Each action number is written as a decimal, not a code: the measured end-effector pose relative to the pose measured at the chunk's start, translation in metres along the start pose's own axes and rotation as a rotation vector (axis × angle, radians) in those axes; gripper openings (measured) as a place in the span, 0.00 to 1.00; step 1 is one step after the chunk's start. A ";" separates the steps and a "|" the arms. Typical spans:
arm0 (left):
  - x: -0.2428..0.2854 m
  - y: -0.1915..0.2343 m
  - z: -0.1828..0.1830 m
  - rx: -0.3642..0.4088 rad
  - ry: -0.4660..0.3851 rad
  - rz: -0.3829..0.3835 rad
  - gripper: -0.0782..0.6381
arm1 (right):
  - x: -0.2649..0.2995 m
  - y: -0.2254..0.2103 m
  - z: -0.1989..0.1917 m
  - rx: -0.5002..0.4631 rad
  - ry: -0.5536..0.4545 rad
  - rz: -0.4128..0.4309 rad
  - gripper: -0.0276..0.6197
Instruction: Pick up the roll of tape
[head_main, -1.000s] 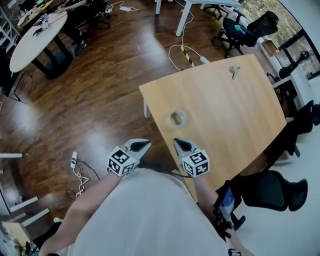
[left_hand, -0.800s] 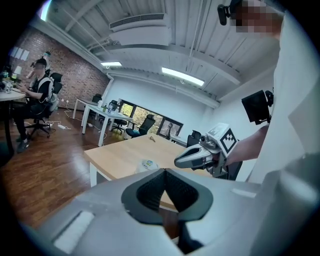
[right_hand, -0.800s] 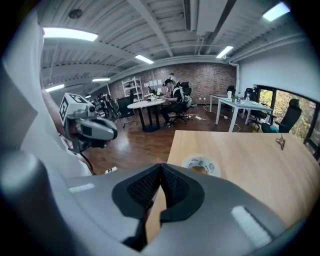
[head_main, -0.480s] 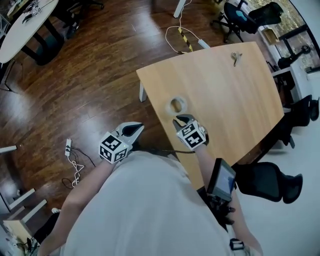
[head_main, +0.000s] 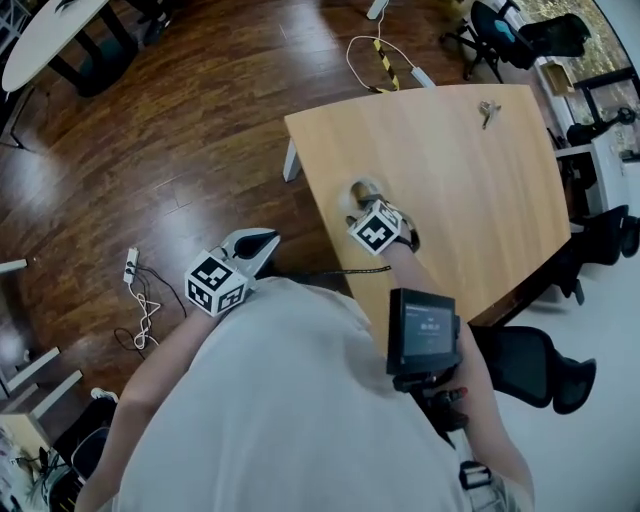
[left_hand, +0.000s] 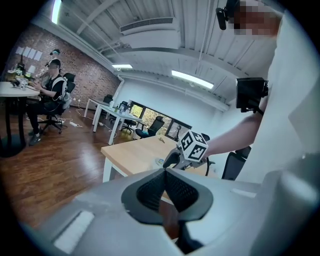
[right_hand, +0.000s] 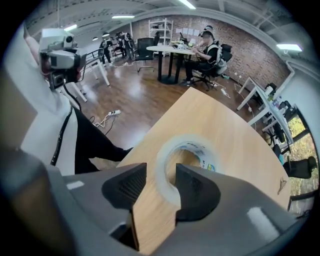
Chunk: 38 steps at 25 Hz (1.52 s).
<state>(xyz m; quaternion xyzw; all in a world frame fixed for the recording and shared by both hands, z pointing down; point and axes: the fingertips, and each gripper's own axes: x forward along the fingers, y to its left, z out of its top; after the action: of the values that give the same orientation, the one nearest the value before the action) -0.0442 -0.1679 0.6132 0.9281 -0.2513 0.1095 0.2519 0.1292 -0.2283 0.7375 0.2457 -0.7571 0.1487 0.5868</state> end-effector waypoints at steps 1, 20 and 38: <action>-0.003 0.001 -0.002 -0.007 0.000 0.011 0.12 | 0.004 0.000 0.001 -0.012 0.018 0.011 0.34; -0.045 0.034 0.000 -0.017 -0.027 0.092 0.12 | 0.034 -0.001 -0.012 -0.066 0.220 -0.005 0.30; -0.048 0.071 0.025 0.058 -0.005 -0.060 0.12 | -0.023 0.004 0.006 0.388 -0.243 -0.212 0.23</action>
<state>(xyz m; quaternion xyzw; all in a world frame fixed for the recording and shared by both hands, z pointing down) -0.1204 -0.2141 0.6052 0.9424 -0.2206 0.1068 0.2275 0.1267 -0.2233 0.7146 0.4480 -0.7493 0.1982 0.4455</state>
